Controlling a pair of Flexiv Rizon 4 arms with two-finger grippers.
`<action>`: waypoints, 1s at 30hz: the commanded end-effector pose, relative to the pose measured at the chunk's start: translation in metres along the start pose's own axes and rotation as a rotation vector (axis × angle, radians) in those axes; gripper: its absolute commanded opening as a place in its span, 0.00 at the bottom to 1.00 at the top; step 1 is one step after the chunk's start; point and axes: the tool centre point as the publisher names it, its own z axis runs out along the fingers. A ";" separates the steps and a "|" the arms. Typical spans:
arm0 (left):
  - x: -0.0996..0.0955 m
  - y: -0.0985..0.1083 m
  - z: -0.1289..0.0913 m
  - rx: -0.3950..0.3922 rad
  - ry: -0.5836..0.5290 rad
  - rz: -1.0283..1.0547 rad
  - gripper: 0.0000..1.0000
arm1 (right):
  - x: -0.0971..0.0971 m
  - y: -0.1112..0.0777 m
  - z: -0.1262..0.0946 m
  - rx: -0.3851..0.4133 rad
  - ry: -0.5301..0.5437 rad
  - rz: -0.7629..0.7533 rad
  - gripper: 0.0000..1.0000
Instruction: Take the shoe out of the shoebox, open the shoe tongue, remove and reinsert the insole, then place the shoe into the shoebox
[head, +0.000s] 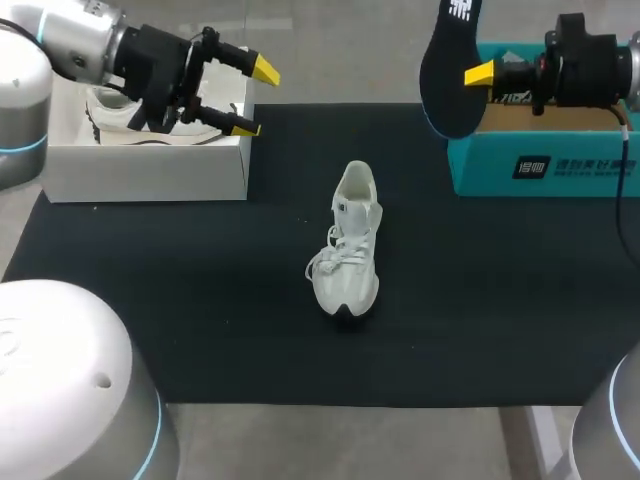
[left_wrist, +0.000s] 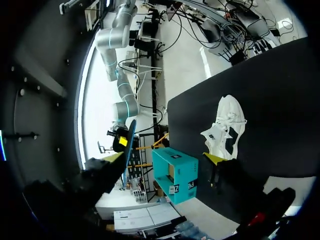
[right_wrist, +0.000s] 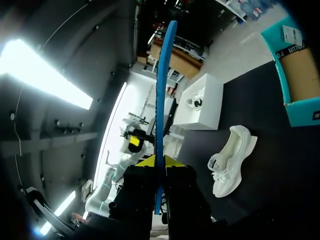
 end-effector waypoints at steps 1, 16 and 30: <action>0.016 -0.051 -0.045 -0.175 0.006 -0.033 1.00 | -0.001 -0.002 0.004 -0.004 -0.002 -0.001 0.00; 0.057 -0.072 -0.076 -0.187 0.045 0.007 1.00 | -0.001 0.005 0.008 -0.025 -0.068 -0.223 0.00; 0.066 -0.045 -0.068 -0.119 0.099 -0.055 1.00 | -0.002 0.019 0.022 -0.085 -0.137 -0.349 0.00</action>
